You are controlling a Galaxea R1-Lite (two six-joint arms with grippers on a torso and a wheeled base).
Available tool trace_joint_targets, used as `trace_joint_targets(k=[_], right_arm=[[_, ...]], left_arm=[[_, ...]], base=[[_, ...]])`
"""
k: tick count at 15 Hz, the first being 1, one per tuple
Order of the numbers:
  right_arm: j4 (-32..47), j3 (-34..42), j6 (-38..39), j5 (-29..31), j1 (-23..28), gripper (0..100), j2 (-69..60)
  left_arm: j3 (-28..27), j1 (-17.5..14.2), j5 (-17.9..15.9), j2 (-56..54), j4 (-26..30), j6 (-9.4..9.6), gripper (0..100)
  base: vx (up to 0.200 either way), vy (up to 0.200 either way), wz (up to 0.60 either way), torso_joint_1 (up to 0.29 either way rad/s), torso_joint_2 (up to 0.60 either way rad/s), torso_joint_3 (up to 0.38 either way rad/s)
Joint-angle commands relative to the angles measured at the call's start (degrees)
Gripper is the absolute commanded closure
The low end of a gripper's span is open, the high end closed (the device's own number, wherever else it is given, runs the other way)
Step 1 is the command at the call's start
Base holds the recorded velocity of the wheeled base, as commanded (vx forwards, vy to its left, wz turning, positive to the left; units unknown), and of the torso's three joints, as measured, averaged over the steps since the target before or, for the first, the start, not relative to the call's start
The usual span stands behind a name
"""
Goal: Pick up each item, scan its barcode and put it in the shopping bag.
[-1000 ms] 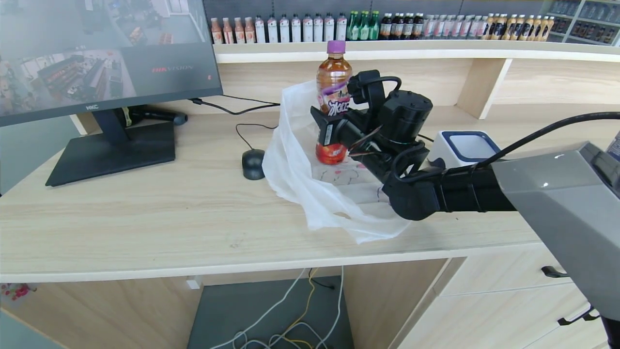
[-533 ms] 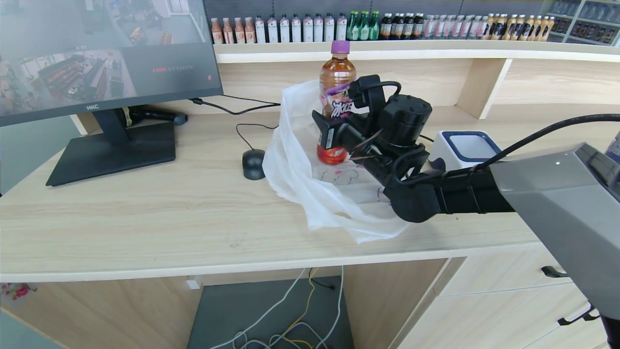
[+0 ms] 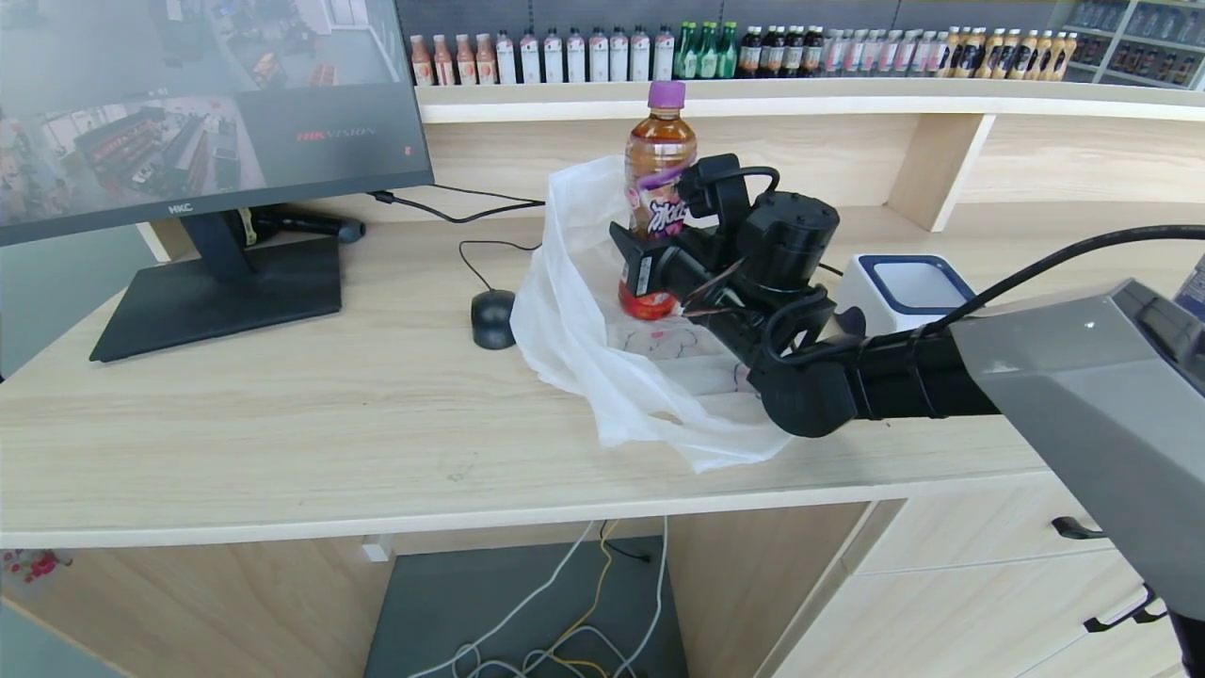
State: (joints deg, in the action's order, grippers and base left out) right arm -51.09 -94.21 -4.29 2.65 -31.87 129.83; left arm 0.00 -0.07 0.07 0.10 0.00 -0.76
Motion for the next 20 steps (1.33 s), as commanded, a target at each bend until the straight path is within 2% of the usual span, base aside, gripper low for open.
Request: trace_joint_targets(k=[1,9,10,20], right_arm=[[0.0,0.1,0.0,0.0,0.0,100,0.2],[0.0,0.2,0.0,0.0,0.0,100,0.2],[0.0,0.2,-0.1,0.0,0.0,0,0.2],[-1.3,0.2,-0.3,0.0,-0.2,0,0.0]], left_arm=[[0.0,0.0,0.0,0.0,0.0,-0.04,0],[0.0,0.0,0.0,0.0,0.0,-0.04,0],[0.0,0.0,0.0,0.0,0.0,-0.04,0],[0.0,0.0,0.0,0.0,0.0,-0.04,0]], base=[[0.000,0.000,0.00,0.000,0.00,0.000],[0.000,0.000,0.00,0.000,0.00,0.000],[0.000,0.000,0.00,0.000,0.00,0.000],[0.000,0.000,0.00,0.000,0.00,0.000]])
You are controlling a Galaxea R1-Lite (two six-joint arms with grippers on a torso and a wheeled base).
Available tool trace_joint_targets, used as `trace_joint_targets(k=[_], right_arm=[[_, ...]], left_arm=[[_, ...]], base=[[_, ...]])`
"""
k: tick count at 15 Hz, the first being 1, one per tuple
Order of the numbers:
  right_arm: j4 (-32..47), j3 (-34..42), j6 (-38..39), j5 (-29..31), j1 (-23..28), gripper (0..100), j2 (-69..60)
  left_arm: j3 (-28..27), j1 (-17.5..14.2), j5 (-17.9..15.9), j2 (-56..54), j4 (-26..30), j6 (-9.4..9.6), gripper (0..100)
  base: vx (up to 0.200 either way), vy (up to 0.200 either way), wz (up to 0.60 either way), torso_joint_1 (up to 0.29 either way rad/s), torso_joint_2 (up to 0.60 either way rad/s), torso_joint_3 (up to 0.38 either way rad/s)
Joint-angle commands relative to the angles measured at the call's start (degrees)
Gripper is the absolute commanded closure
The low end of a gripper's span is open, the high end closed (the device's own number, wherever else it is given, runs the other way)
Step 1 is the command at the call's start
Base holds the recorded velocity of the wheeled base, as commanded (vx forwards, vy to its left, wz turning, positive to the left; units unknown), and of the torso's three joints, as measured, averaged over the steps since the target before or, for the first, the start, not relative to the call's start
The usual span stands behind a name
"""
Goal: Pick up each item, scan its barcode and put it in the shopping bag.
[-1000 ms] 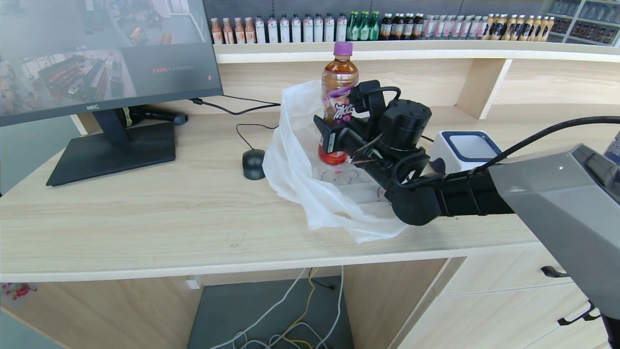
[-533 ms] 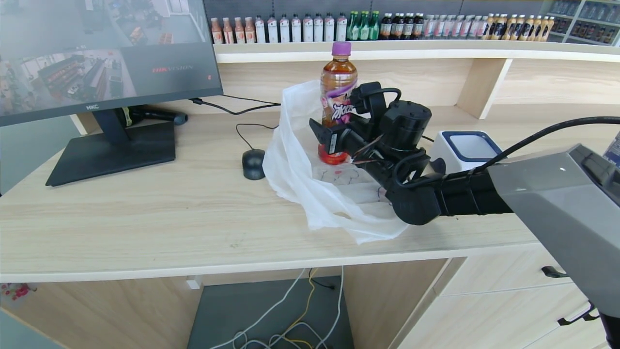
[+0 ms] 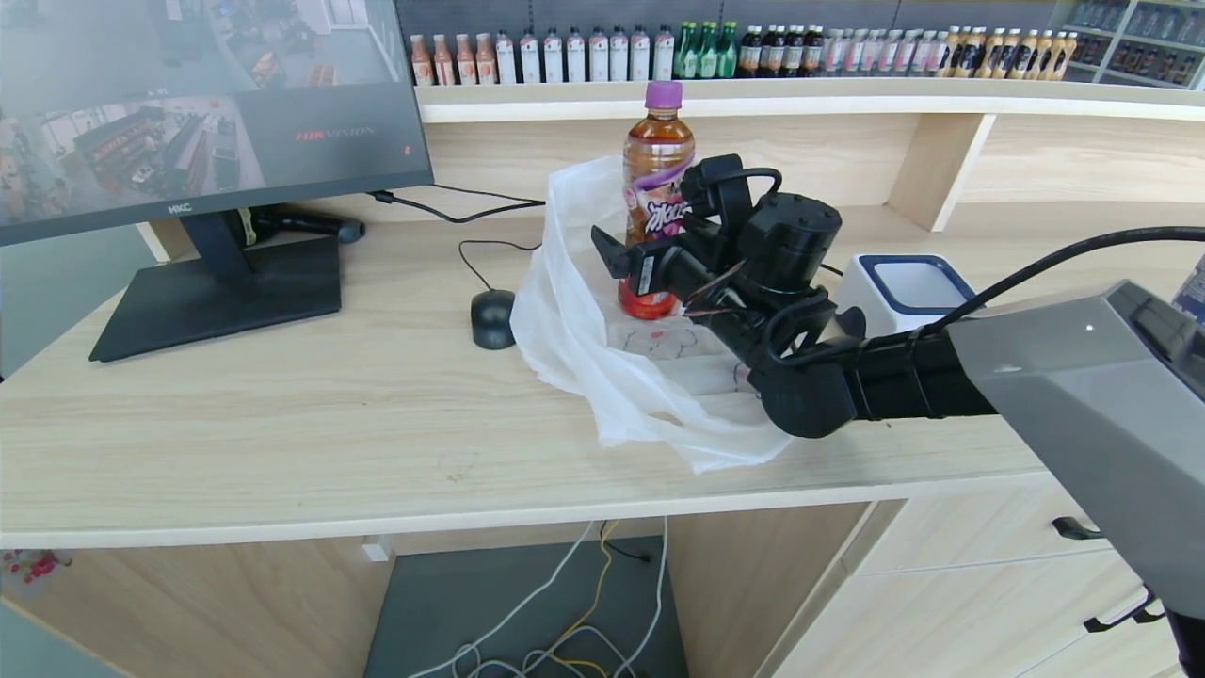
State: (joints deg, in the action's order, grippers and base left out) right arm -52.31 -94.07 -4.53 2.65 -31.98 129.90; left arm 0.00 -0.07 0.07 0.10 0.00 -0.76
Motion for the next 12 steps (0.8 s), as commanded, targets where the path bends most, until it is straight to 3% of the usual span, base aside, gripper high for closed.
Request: trace_joint_targets(k=[1,6,12], right_arm=[[-0.1,0.0,0.0,0.0,-0.2,0,-0.2],[-0.5,0.8,-0.2,0.3,-1.1,0,-2.8],[-6.4,20.2,-0.2,0.3,-1.1,0,-15.7]], left_arm=[[0.0,0.0,0.0,0.0,0.0,-0.04,0],[0.0,0.0,0.0,0.0,0.0,-0.04,0],[0.0,0.0,0.0,0.0,0.0,-0.04,0]], base=[[0.000,0.000,0.00,0.000,0.00,0.000],[0.000,0.000,0.00,0.000,0.00,0.000],[0.000,0.000,0.00,0.000,0.00,0.000]])
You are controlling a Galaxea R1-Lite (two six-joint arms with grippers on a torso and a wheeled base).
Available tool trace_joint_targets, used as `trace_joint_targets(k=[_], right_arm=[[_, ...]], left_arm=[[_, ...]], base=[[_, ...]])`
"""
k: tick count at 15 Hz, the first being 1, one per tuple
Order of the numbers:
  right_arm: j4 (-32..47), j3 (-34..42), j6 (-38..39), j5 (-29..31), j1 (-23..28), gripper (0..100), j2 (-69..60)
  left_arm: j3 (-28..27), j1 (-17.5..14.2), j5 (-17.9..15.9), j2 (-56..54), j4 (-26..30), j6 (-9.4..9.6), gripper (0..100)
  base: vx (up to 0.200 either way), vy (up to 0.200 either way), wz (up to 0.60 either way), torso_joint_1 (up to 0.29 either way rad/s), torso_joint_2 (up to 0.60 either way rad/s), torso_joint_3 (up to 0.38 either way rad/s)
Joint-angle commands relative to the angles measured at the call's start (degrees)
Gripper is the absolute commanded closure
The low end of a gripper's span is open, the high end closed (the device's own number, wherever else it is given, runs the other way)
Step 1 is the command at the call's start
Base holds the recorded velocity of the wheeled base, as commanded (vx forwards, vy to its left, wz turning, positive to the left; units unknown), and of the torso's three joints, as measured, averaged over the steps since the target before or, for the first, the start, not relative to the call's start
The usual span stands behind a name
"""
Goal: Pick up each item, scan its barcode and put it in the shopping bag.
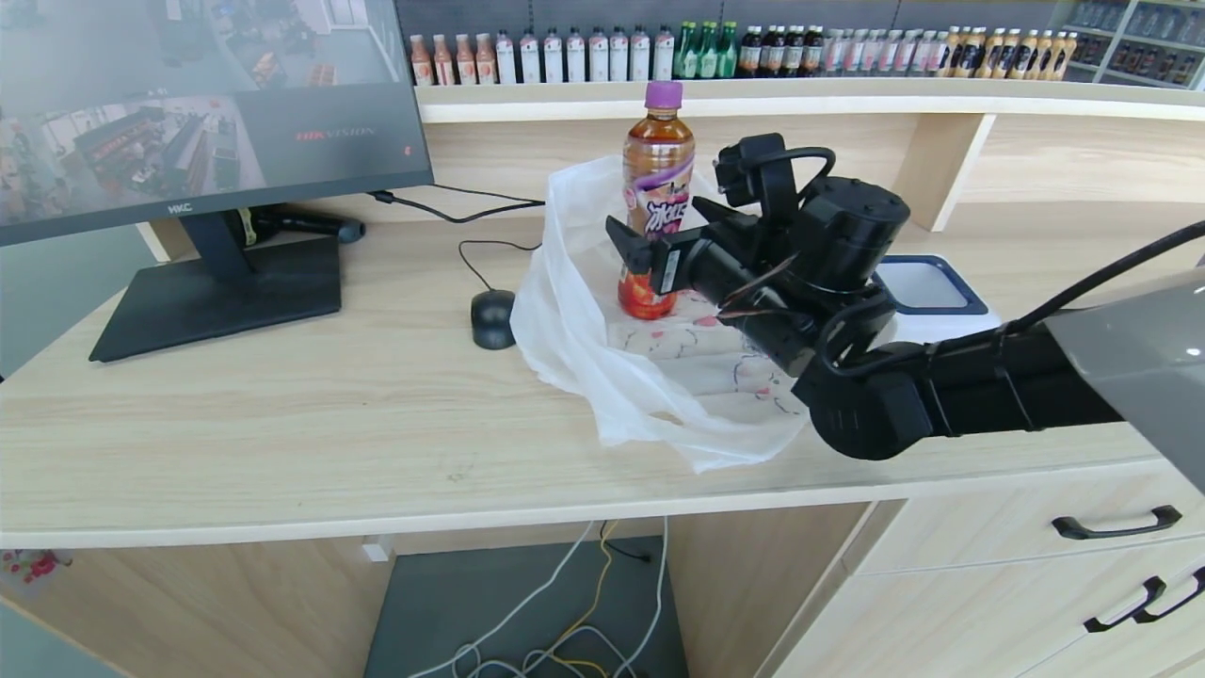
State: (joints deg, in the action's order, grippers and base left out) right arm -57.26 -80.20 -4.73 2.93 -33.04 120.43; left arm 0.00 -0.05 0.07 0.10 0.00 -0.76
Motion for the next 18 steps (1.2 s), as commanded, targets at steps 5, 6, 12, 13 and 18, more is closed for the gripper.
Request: trace_joint_targets(k=[5,6,12,13,18], right_arm=[[-8.8,24.6,-1.1,0.4,-0.4,0,-17.5],[-12.0,28.5,-1.1,0.5,-0.6,0,-19.2],[-32.2,48.3,-0.9,2.5,-0.9,0,-24.9],[-32.7,49.9,-1.0,2.5,-1.0,0,-25.2],[-32.7,53.5,-1.0,2.5,-3.0,0,-28.8]], left_arm=[[0.0,0.0,0.0,0.0,0.0,-0.04,0],[0.0,0.0,0.0,0.0,0.0,-0.04,0],[0.0,0.0,0.0,0.0,0.0,-0.04,0],[0.0,0.0,0.0,0.0,0.0,-0.04,0],[0.0,0.0,0.0,0.0,0.0,-0.21,0]], base=[[0.000,0.000,0.00,0.000,0.00,0.000],[0.000,0.000,0.00,0.000,0.00,0.000],[0.000,0.000,0.00,0.000,0.00,0.000],[0.000,0.000,0.00,0.000,0.00,0.000],[0.000,0.000,0.00,0.000,0.00,0.000]])
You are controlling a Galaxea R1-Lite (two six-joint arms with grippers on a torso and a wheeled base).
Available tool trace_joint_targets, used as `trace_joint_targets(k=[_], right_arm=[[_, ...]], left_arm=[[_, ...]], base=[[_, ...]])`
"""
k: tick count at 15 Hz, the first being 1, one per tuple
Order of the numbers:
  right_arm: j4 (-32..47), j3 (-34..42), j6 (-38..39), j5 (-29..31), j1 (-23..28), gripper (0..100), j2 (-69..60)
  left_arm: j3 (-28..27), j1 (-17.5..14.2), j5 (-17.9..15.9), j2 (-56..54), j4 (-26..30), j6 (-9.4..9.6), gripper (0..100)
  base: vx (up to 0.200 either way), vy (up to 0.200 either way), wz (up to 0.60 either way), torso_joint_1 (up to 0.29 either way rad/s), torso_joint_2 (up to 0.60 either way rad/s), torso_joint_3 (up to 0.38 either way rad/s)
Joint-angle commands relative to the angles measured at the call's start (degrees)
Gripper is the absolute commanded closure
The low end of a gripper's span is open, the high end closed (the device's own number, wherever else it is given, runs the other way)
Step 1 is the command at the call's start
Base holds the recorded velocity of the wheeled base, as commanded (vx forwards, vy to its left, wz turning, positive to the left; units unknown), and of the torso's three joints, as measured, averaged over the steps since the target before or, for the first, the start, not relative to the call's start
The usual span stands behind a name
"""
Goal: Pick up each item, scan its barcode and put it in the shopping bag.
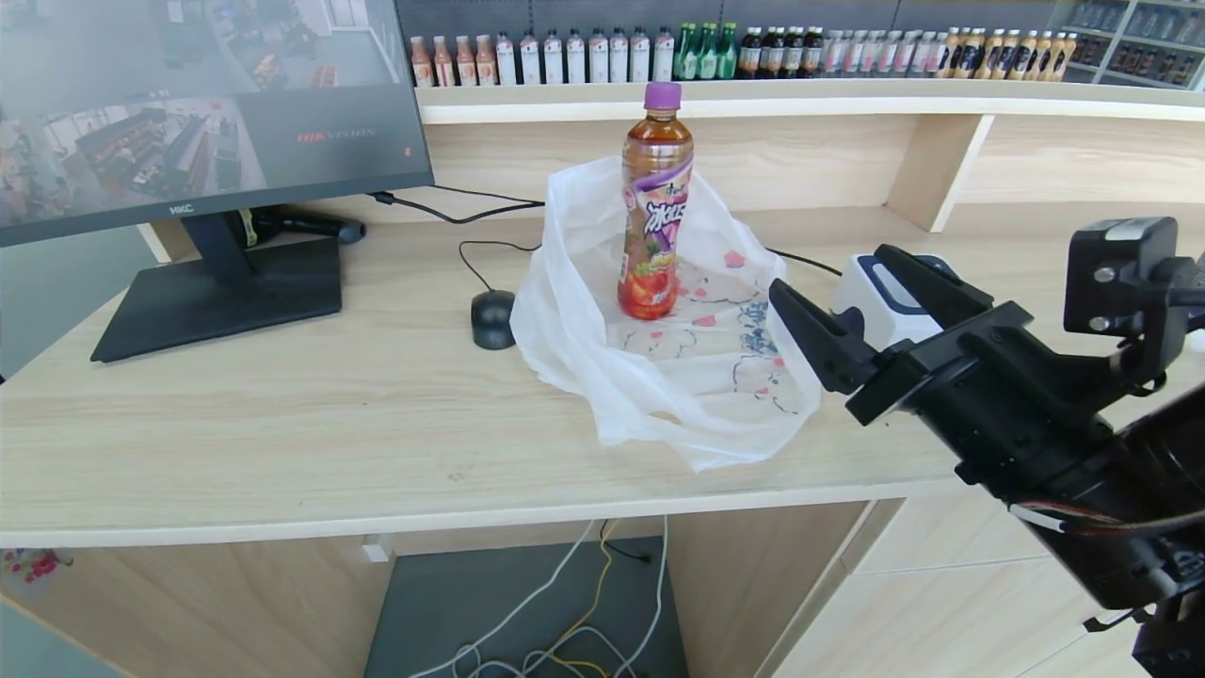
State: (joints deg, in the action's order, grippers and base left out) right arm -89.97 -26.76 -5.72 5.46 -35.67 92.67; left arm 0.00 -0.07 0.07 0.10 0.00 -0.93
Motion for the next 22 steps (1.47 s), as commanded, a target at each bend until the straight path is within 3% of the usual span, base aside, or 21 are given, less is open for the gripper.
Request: trace_joint_targets(k=[1,5,11,22], right_arm=[[0.0,0.1,0.1,0.0,-0.4,0,-1.1],[0.0,0.7,0.1,0.0,-0.8,0,-1.0],[0.0,0.1,0.1,0.0,-0.6,0,0.0],[0.0,-1.3,-0.2,0.0,-0.5,0,0.9]], left_arm=[[0.0,0.1,0.0,0.0,0.0,-0.04,0],[0.0,0.0,0.0,0.0,0.0,-0.04,0],[0.0,0.0,0.0,0.0,0.0,0.05,0],[0.0,0.0,0.0,0.0,0.0,-0.13,0]], base=[[0.000,0.000,0.00,0.000,0.00,0.000],[-0.150,0.050,0.00,0.005,0.00,0.002],[0.000,0.000,0.00,0.000,0.00,0.000],[0.000,-0.200,0.00,0.001,0.00,0.001]])
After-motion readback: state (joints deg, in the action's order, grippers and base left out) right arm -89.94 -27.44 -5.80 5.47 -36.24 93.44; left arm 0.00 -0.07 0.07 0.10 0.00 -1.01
